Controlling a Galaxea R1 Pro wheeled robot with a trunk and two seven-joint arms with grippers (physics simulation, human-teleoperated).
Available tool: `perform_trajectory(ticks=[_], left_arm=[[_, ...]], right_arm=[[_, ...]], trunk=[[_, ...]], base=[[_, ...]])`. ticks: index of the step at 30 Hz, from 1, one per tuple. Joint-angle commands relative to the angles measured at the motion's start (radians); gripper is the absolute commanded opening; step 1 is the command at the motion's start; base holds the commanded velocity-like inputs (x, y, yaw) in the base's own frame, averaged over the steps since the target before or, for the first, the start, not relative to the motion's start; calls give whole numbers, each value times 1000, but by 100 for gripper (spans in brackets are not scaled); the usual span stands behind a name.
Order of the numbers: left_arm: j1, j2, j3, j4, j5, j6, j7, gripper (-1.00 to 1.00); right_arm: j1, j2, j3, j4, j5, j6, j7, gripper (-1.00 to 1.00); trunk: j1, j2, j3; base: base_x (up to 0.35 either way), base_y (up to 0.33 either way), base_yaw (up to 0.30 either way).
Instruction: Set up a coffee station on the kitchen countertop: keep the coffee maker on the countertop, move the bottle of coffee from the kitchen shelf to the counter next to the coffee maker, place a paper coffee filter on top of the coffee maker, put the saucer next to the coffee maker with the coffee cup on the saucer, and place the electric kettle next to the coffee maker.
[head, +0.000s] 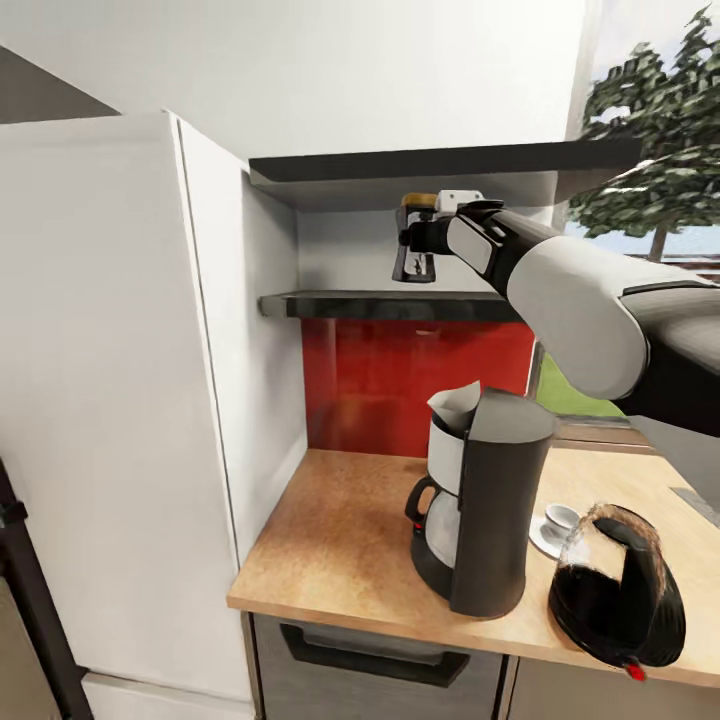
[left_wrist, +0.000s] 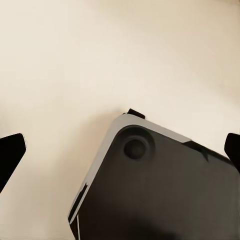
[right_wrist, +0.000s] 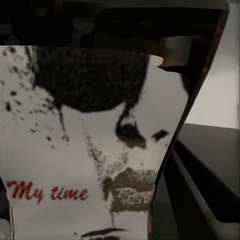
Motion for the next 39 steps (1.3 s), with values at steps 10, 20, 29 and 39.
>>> perform_trajectory(ticks=[10, 20, 29, 39], left_arm=[[0, 1, -1, -2, 1, 2, 1, 100], [0, 1, 1, -2, 1, 0, 0, 100], [0, 9, 4, -3, 7, -10, 0, 100], [0, 34, 11, -7, 9, -13, 0, 100]], right_arm=[[-2, -6, 2, 1, -32, 55, 164, -100], [-3, -29, 9, -6, -84, 540, 685, -100], [102, 23, 10, 13, 2, 725, 706, -100], [392, 23, 18, 12, 97, 725, 709, -100]], trunk=[[0, -1, 0], [0, -1, 0], [0, -1, 0], [0, -1, 0]], base=[[-323, 0, 0], [-254, 0, 0], [-19, 0, 0], [0, 0, 0]])
